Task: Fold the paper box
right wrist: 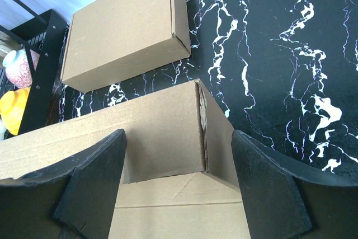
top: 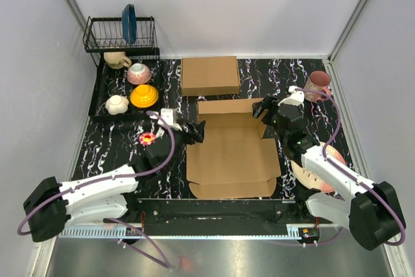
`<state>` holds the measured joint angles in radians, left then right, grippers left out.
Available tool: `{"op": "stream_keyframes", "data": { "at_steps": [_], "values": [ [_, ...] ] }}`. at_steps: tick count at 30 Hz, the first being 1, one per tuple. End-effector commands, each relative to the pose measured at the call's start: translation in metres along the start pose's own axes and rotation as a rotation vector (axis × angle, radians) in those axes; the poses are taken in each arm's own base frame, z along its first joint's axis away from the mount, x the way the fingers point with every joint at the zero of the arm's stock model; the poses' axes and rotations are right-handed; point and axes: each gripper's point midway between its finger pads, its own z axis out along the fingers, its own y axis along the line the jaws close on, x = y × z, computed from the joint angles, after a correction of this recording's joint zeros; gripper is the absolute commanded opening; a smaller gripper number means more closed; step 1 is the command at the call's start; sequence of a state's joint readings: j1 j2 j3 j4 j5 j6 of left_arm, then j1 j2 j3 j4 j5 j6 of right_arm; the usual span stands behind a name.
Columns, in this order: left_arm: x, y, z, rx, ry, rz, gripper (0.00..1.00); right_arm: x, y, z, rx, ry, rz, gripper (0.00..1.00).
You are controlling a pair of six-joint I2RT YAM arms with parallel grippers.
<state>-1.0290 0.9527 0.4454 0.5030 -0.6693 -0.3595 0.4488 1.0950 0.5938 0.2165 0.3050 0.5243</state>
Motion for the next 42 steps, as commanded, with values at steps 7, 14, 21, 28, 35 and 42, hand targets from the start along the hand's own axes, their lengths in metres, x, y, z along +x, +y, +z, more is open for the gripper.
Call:
{"op": "stream_keyframes", "data": {
  "at_steps": [7, 14, 21, 28, 35, 42],
  "values": [
    [-0.030, 0.015, 0.048, 0.104, -0.053, -0.387, 0.82, 0.034, -0.037, -0.006, 0.105, 0.095, -0.072, 0.77],
    [-0.037, -0.011, 0.067, 0.242, -0.014, -0.419, 0.79, 0.040, -0.037, -0.006, 0.097, 0.108, -0.067, 0.75],
    [0.001, -0.011, 0.076, 0.264, 0.081, -0.455, 0.70, 0.043, -0.038, -0.006, 0.096, 0.117, -0.072, 0.73],
    [0.025, 0.003, 0.080, 0.239, 0.121, -0.479, 0.56, 0.046, -0.039, -0.006, 0.098, 0.123, -0.073, 0.71],
    [0.047, 0.006, 0.082, 0.249, 0.158, -0.465, 0.37, 0.053, -0.047, -0.009, 0.116, 0.137, -0.081, 0.70],
    [0.067, 0.019, 0.082, 0.202, 0.187, -0.439, 0.18, 0.041, -0.045, -0.014, 0.126, 0.115, -0.071, 0.79]
  ]
}}
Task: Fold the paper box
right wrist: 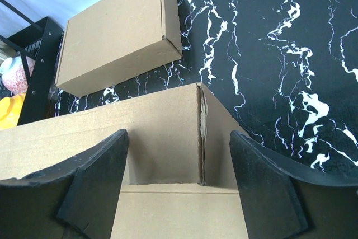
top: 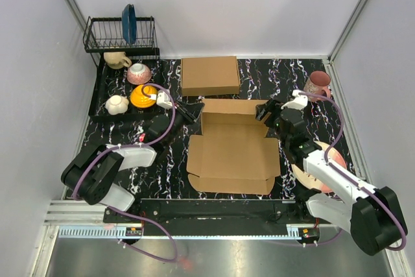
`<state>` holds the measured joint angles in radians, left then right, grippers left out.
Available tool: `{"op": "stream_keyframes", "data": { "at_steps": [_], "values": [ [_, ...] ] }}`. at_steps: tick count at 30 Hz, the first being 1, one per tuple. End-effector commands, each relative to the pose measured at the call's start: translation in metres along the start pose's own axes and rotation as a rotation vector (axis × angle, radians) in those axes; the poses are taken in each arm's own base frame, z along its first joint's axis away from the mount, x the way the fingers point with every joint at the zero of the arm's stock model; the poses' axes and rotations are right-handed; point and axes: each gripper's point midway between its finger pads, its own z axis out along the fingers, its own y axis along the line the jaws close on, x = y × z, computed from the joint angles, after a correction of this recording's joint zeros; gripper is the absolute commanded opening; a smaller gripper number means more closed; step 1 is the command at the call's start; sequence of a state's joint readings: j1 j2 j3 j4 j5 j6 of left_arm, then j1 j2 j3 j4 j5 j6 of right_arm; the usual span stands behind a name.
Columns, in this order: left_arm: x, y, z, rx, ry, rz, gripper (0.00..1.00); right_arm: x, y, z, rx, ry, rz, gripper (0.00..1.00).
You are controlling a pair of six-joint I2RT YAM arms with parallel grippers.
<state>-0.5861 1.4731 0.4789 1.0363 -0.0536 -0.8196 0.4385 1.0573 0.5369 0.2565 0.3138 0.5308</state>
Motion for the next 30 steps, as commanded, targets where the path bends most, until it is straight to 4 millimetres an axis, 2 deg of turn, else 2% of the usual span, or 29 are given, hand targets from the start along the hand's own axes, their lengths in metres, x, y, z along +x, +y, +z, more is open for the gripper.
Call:
{"op": "stream_keyframes", "data": {
  "at_steps": [1, 7, 10, 13, 17, 18, 20, 21, 23, 24, 26, 28, 30],
  "values": [
    [0.038, 0.012, -0.011, -0.007, 0.138, 0.022, 0.18, 0.029, -0.030, -0.009, 0.112, 0.123, -0.082, 0.83],
    [0.039, 0.016, -0.009, -0.037, 0.153, 0.039, 0.19, -0.017, -0.008, -0.011, 0.088, 0.040, -0.037, 0.88],
    [0.040, 0.016, -0.008, -0.040, 0.167, 0.038, 0.20, -0.033, -0.008, -0.006, 0.082, 0.023, -0.026, 0.88],
    [0.041, 0.015, -0.007, -0.044, 0.172, 0.040, 0.20, -0.035, -0.012, 0.000, 0.056, 0.043, -0.007, 0.86],
    [0.041, 0.014, -0.004, -0.043, 0.175, 0.037, 0.20, -0.021, -0.010, 0.005, 0.006, 0.076, 0.002, 0.82],
    [0.041, 0.015, -0.004, -0.044, 0.176, 0.037, 0.21, -0.011, -0.015, 0.004, 0.008, 0.092, 0.000, 0.80],
    [0.041, 0.015, -0.004, -0.044, 0.176, 0.035, 0.21, -0.008, -0.015, 0.002, -0.009, 0.079, 0.014, 0.78],
    [0.041, 0.015, -0.004, -0.044, 0.178, 0.037, 0.21, 0.001, -0.020, 0.001, -0.005, 0.091, 0.013, 0.74],
    [0.042, 0.015, -0.004, -0.044, 0.183, 0.038, 0.21, 0.003, -0.024, -0.001, -0.002, 0.078, 0.020, 0.70],
    [0.044, 0.017, -0.003, -0.048, 0.187, 0.038, 0.21, 0.011, -0.030, -0.002, 0.012, 0.091, 0.018, 0.64],
    [0.045, 0.016, -0.003, -0.042, 0.189, 0.033, 0.21, 0.015, -0.036, -0.002, 0.030, 0.085, 0.031, 0.57],
    [0.049, 0.018, -0.003, -0.042, 0.195, 0.025, 0.21, 0.027, -0.044, -0.003, 0.054, 0.103, 0.051, 0.51],
    [0.052, 0.021, -0.004, -0.041, 0.199, 0.017, 0.21, 0.040, -0.054, -0.005, 0.077, 0.116, 0.072, 0.49]
  ]
}}
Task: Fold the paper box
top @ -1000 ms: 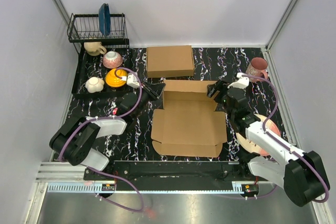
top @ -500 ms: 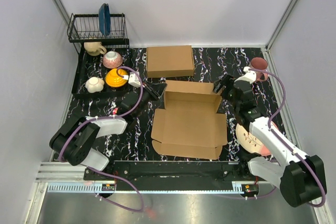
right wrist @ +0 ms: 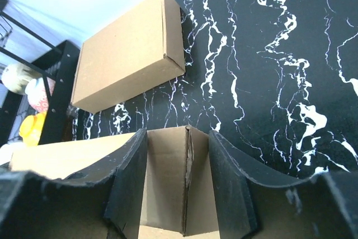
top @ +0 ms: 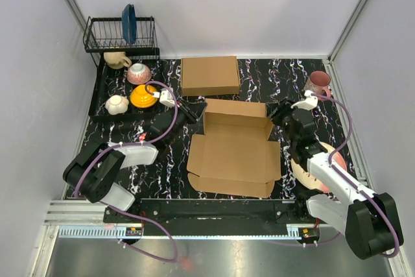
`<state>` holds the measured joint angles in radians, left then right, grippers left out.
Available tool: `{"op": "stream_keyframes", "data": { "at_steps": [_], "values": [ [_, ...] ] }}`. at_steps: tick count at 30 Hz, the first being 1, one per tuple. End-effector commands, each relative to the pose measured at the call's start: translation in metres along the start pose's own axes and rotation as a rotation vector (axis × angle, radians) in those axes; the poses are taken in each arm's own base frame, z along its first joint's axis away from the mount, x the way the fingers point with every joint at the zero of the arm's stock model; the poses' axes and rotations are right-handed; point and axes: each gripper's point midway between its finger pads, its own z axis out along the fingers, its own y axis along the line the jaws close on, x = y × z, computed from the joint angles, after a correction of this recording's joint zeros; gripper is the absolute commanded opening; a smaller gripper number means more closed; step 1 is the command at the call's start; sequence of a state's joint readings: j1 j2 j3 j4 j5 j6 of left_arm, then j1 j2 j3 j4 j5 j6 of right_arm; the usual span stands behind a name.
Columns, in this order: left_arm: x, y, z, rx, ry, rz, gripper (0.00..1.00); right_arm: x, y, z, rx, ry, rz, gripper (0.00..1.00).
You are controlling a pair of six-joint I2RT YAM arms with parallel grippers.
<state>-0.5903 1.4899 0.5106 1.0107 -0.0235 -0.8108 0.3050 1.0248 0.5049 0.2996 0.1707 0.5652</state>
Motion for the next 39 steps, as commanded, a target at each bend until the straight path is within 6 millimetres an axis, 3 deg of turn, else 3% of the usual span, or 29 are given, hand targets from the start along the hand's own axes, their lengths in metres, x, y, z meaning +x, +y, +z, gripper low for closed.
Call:
{"op": "stream_keyframes", "data": {
  "at_steps": [1, 6, 12, 18, 23, 29, 35, 39],
  "values": [
    [0.046, 0.023, -0.007, -0.043, 0.156, 0.004, 0.21, 0.055, -0.043, -0.010, 0.116, 0.131, 0.021, 0.49],
    [0.055, 0.027, -0.012, -0.029, 0.151, 0.004, 0.22, 0.081, -0.069, -0.020, 0.206, 0.172, 0.070, 0.46],
    [0.070, 0.019, -0.018, 0.021, 0.143, 0.008, 0.22, 0.097, -0.077, -0.024, 0.303, 0.252, 0.163, 0.37],
    [0.079, 0.018, -0.022, 0.022, 0.152, 0.018, 0.22, 0.138, -0.101, -0.045, 0.408, 0.318, 0.313, 0.38],
    [0.079, 0.027, -0.025, -0.014, 0.142, 0.014, 0.22, 0.139, -0.097, -0.052, 0.417, 0.306, 0.297, 0.40],
    [0.077, 0.034, -0.027, -0.069, 0.158, 0.012, 0.24, 0.155, -0.088, -0.067, 0.423, 0.354, 0.212, 0.53],
    [0.071, 0.041, -0.026, -0.117, 0.180, 0.040, 0.24, 0.165, -0.086, -0.069, 0.446, 0.375, 0.190, 0.52],
    [0.081, 0.049, -0.029, -0.144, 0.219, 0.051, 0.24, 0.168, -0.089, -0.070, 0.471, 0.386, 0.176, 0.49]
  ]
}}
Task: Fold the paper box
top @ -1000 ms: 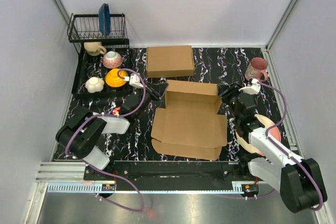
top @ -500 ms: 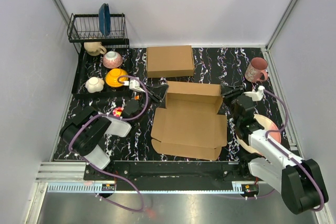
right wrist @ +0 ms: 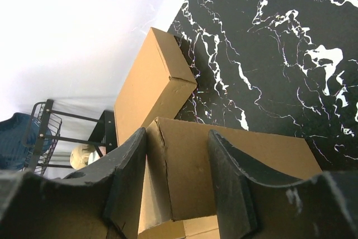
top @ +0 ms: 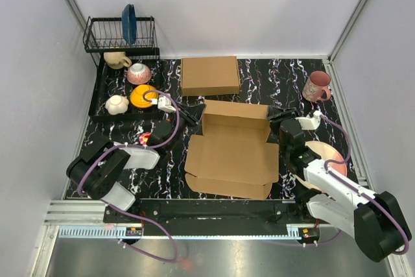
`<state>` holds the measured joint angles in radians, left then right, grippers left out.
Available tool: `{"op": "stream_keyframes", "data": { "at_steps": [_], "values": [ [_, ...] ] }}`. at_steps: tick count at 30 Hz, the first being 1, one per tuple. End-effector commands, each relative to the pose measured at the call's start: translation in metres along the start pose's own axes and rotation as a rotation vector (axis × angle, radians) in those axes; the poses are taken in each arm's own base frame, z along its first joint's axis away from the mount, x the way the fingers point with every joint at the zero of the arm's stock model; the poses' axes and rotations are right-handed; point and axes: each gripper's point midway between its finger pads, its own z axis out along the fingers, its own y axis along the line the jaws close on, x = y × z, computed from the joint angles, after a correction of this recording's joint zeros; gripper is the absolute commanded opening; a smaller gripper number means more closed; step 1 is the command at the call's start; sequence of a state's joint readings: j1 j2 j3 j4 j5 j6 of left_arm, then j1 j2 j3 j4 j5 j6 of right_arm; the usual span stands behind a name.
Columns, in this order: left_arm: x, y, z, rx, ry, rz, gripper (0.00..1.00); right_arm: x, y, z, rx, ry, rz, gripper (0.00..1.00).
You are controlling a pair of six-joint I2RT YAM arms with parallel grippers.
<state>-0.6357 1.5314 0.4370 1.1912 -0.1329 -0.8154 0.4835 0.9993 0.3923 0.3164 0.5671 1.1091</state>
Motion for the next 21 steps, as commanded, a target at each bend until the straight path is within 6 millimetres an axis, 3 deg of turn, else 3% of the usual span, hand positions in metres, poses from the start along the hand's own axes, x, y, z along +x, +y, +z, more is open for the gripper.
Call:
{"op": "stream_keyframes", "data": {
  "at_steps": [1, 4, 7, 10, 14, 21],
  "values": [
    [0.079, 0.053, -0.030, -0.159, 0.316, 0.070, 0.24, 0.084, -0.143, -0.054, 0.386, 0.417, -0.350, 0.49],
    [0.077, 0.054, -0.034, -0.162, 0.300, 0.062, 0.24, 0.082, -0.140, -0.055, 0.376, 0.413, -0.350, 0.52],
    [0.063, 0.048, -0.031, -0.167, 0.269, 0.082, 0.27, 0.063, -0.126, -0.051, 0.351, 0.344, -0.377, 0.60],
    [0.051, 0.043, -0.027, -0.180, 0.255, 0.114, 0.32, 0.037, -0.097, -0.050, 0.297, 0.271, -0.421, 0.71],
    [0.043, 0.042, -0.024, -0.188, 0.242, 0.123, 0.35, 0.009, -0.057, -0.051, 0.231, 0.203, -0.449, 0.78],
    [0.037, 0.044, -0.024, -0.210, 0.231, 0.127, 0.43, -0.031, -0.021, -0.056, 0.187, 0.120, -0.592, 0.81]
  ]
}}
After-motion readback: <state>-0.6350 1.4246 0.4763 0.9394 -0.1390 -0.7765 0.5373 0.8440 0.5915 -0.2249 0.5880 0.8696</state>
